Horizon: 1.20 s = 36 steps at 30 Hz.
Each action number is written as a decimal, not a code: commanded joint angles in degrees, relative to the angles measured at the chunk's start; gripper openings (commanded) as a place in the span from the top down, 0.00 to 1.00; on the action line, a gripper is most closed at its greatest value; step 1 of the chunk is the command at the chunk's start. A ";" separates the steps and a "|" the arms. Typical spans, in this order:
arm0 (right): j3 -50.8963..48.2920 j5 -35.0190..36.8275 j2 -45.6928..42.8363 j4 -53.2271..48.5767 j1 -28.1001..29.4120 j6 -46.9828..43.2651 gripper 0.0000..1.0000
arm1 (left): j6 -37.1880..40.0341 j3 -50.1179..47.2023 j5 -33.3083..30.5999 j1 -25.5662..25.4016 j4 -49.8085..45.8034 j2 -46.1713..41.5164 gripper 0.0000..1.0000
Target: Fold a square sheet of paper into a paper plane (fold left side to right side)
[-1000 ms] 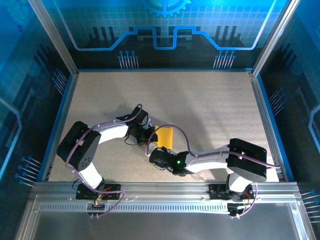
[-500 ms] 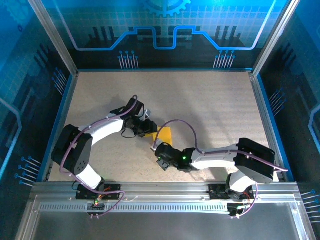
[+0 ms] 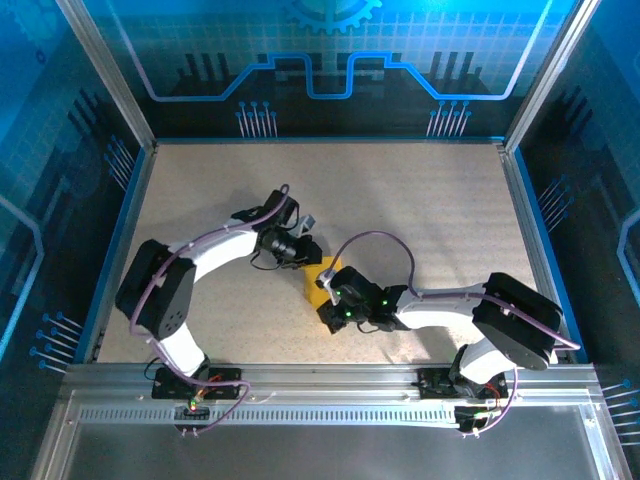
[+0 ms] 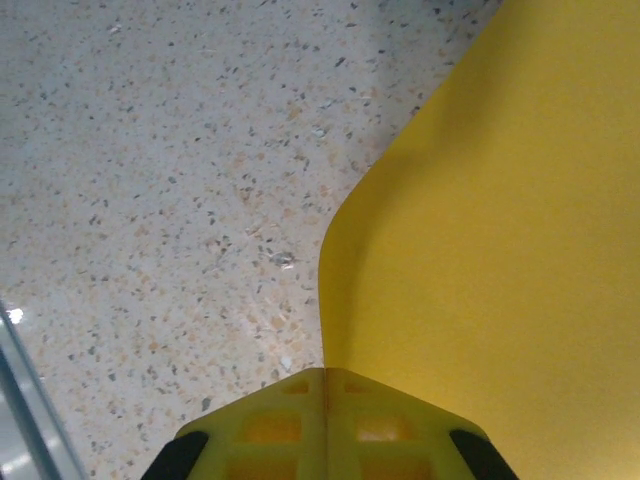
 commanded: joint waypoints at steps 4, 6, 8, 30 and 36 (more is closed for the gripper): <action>-1.10 -4.51 0.91 3.67 -1.08 2.81 1.00 | 2.92 4.70 0.94 -2.09 -1.27 7.78 0.85; -1.42 -4.91 0.94 4.22 -1.39 3.26 1.00 | 3.23 5.48 0.52 -2.38 -1.19 9.74 0.86; -1.71 -5.14 0.97 4.42 -1.61 3.57 1.00 | 3.46 6.07 0.11 -2.56 -1.12 11.42 0.88; 1.33 -4.26 -0.01 -6.00 -5.45 5.74 1.00 | 4.39 3.53 -5.22 -3.28 -0.55 16.27 0.98; 2.59 -2.92 0.02 -9.49 -6.42 5.03 1.00 | 4.39 3.99 -5.39 -3.63 -0.81 16.35 0.98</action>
